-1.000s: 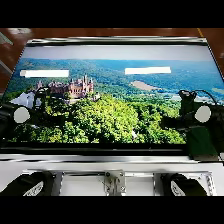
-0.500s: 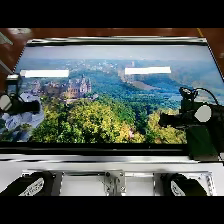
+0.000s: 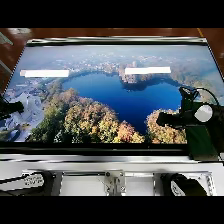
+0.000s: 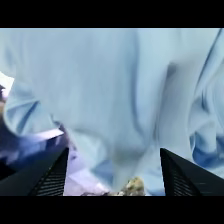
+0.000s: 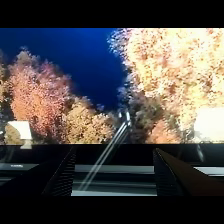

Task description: Fold the shirts.

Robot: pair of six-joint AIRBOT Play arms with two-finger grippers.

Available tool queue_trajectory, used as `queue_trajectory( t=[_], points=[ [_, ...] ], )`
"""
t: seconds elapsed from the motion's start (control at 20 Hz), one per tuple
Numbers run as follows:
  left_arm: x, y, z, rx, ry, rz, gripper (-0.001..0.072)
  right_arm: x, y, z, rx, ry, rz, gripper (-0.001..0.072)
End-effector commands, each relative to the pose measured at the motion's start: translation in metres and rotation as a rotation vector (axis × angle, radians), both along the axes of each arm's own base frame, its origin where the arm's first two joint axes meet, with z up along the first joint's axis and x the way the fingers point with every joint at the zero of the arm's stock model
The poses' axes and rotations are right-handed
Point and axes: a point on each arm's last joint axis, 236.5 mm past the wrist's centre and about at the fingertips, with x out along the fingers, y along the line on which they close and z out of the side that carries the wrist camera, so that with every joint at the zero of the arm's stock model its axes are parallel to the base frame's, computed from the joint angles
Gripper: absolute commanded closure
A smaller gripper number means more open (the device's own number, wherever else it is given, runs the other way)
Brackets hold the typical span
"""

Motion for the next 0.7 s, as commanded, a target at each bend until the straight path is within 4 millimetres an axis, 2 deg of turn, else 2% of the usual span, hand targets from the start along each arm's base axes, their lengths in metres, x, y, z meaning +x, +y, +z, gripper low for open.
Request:
queue_trajectory(
  t=[0.0, 0.15, 0.25, 0.3, 0.35, 0.4, 0.5, 0.6, 0.65],
  points=[
    [0.022, 0.011, -0.021, 0.002, -0.055, -0.019, -0.0013, 0.000, 0.006, 0.002, 0.040, 0.011, -0.045, 0.0115],
    [0.042, 0.004, -0.029, -0.045, -0.134, 0.002, -0.0009, 0.000, 0.016, 0.005, 0.093, 0.020, -0.073, 0.0115],
    [0.044, -0.009, -0.040, -0.114, -0.134, 0.027, 0.0017, 0.001, 0.020, 0.006, 0.113, 0.018, -0.076, 0.0115],
    [0.041, -0.017, -0.044, -0.142, -0.113, 0.035, 0.0272, 0.001, 0.020, 0.006, 0.112, 0.017, -0.076, 0.0115],
    [0.035, -0.022, -0.045, -0.162, -0.089, 0.038, 0.0644, 0.002, 0.019, 0.006, 0.112, 0.014, -0.077, 0.0115],
    [0.030, -0.028, -0.043, -0.182, -0.058, 0.038, 0.0672, 0.002, 0.019, 0.006, 0.112, 0.014, -0.076, 0.0115],
    [0.025, -0.049, -0.027, -0.253, 0.002, 0.009, 0.0672, 0.002, 0.017, 0.005, 0.099, 0.012, -0.075, 0.0115],
    [0.041, -0.087, 0.008, -0.350, -0.041, -0.095, 0.0672, 0.001, 0.008, 0.003, 0.059, 0.012, -0.071, 0.0115],
    [0.054, -0.111, 0.036, -0.385, -0.112, -0.161, 0.0672, 0.001, 0.006, 0.002, 0.047, 0.015, -0.069, 0.0115]
  ],
)
